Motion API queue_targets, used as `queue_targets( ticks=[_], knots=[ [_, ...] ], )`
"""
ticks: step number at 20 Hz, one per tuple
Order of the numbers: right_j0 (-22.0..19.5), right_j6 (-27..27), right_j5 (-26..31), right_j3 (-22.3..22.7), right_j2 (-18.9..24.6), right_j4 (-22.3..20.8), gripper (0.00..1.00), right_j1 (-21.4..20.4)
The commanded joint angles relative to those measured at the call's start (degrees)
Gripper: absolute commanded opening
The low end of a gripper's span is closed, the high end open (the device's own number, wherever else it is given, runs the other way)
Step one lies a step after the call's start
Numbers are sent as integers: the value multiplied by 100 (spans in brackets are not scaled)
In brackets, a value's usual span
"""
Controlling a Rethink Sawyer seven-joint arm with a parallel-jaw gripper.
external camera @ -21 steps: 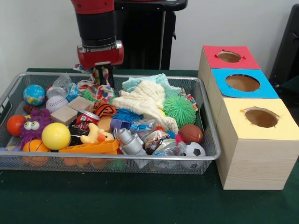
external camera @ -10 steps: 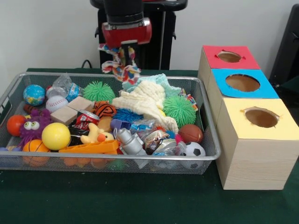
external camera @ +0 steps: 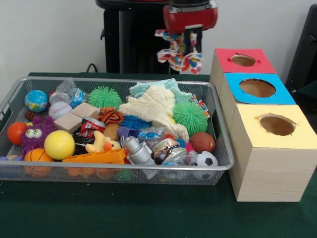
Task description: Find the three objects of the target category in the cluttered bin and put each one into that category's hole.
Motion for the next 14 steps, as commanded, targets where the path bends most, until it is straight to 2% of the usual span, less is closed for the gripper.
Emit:
queue_targets(
  ticks=[1,3,7,11,14],
  knots=[
    [826,2114,86,94,-895,436,0,179],
    [1212,2248,2,-100,-1223,409,0,402],
    [1666,2521,-500,-201,-1415,737,0,834],
    [1997,2655,-615,-470,-1537,993,0,1090],
    [2080,2623,-657,-660,-1530,1115,0,1273]
  ],
)
